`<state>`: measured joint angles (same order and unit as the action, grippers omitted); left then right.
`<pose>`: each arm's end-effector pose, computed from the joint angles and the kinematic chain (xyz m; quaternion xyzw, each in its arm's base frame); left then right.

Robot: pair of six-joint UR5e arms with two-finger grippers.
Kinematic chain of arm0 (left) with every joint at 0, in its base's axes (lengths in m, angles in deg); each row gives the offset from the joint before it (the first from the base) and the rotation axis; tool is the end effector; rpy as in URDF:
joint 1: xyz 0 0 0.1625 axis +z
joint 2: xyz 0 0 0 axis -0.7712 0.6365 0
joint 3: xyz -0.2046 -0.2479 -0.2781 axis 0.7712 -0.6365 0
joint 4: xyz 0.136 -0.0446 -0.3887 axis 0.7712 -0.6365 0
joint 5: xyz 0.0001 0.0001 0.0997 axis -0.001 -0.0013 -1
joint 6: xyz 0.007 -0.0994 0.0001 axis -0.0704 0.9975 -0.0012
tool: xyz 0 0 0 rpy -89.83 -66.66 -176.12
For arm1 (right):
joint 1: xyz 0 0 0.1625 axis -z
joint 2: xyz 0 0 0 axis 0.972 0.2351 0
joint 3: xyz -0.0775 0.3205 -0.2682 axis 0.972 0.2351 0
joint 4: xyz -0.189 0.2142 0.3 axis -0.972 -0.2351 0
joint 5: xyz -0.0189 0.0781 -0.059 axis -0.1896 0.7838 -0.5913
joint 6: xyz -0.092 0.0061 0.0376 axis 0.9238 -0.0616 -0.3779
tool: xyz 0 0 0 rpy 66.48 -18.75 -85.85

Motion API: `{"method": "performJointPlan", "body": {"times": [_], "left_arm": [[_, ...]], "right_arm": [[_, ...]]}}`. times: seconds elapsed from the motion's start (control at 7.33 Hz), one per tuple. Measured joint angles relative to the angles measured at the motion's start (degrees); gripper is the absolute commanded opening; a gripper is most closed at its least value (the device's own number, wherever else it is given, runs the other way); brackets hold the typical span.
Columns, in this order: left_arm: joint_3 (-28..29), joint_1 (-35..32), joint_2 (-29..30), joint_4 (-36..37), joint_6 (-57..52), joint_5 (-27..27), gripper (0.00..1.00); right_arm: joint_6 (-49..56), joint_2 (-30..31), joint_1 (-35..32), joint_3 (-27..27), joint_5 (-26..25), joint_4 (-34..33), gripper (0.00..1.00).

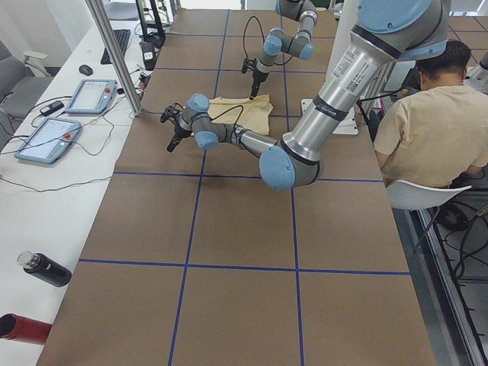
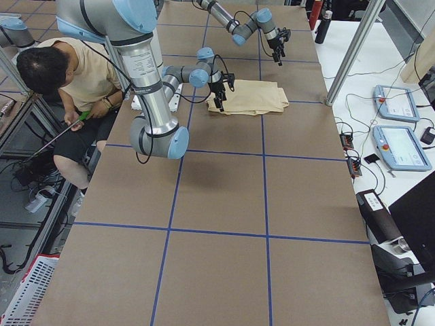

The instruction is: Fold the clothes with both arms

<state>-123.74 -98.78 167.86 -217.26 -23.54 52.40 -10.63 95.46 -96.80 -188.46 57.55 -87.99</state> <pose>0.4254 -0.6551 0.3728 0.3173 0.3801 0.0275 0.8684 -0.5716 -0.3632 0.2571 0.1242 -0.3315 0.1087 0.9289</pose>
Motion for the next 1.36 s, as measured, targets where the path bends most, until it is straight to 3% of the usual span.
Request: {"method": "performJointPlan", "body": {"times": [0.27, 0.55, 1.09, 1.36], "left_arm": [[-0.01, 0.01, -0.31, -0.45, -0.01, -0.02, 1.00], [0.04, 0.06, -0.41, -0.52, -0.07, -0.02, 1.00], [0.08, 0.14, -0.43, -0.58, -0.08, -0.02, 1.00], [0.08, 0.24, -0.43, -0.53, -0.08, -0.02, 1.00]], "right_arm": [[1.07, -3.30, -1.37, 5.33, 2.02, -0.18, 1.00], [2.82, -3.95, -1.77, 7.29, 4.13, -1.04, 1.00], [8.51, -4.39, -4.07, 7.09, 7.52, -6.85, 1.00], [11.41, -1.87, -5.63, 4.47, 8.44, -8.61, 1.00]]}}
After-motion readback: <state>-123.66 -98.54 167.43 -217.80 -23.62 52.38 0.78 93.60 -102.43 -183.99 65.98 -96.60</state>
